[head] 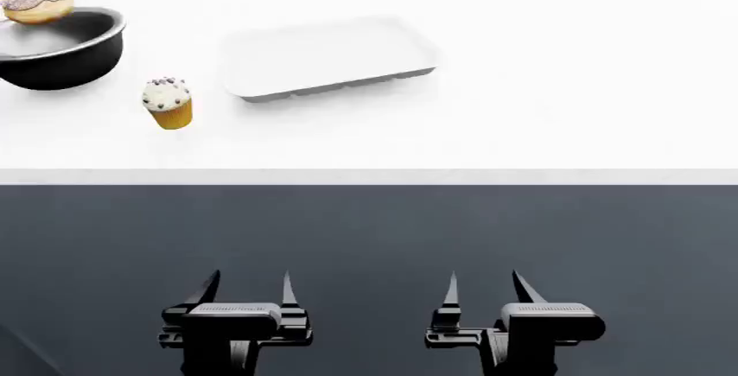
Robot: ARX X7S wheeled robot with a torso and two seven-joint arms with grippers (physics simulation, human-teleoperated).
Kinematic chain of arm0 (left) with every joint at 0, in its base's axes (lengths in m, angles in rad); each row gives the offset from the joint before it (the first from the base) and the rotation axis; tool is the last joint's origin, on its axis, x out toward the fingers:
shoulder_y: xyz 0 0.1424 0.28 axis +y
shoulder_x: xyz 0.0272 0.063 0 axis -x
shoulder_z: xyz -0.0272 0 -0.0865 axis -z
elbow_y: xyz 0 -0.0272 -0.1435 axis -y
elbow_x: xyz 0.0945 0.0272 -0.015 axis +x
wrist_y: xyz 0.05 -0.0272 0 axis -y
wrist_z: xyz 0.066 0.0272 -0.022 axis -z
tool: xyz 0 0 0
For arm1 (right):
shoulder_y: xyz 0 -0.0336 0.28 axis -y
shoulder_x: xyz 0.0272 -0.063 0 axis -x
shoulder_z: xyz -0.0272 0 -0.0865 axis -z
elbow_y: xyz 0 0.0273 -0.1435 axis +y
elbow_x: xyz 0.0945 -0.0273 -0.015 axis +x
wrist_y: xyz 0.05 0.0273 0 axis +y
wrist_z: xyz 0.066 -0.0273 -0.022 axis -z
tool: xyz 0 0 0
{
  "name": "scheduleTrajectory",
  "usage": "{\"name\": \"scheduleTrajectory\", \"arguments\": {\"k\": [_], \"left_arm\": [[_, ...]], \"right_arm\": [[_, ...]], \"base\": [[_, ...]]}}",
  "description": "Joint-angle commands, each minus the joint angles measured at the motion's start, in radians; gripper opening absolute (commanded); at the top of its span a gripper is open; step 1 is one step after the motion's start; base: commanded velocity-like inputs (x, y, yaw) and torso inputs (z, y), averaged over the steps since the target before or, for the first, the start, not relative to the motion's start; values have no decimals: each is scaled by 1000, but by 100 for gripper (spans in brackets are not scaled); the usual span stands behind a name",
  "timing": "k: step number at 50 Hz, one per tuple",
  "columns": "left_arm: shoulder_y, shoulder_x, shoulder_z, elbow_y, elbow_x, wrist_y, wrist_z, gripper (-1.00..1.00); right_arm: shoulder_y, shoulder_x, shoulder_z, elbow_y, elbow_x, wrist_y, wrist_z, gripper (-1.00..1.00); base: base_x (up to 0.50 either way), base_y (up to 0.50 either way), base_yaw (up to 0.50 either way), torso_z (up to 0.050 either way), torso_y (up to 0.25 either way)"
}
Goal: Pick up the bowl with donut and place it on the tray. Pick up the cupcake and place it on the tray.
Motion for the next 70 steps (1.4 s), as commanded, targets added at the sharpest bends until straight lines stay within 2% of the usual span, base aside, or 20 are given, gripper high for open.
{"name": "scheduleTrajectory", "arguments": {"k": [1, 27, 70], "left_arm": [[0, -16, 18, 0, -15, -1, -18, 100], [-2, -72, 89, 4, -58, -17, -80, 100], [-1, -119, 143, 8, -103, -11, -127, 100]], "right_arm": [[0, 15, -18, 0, 20, -2, 18, 100], [6, 68, -78, 5, 74, 1, 93, 100], [14, 113, -138, 11, 100, -10, 156, 100]], "base": [[0, 0, 0, 0, 0], [0, 12, 0, 0, 0], [0, 499, 0, 0, 0]]}}
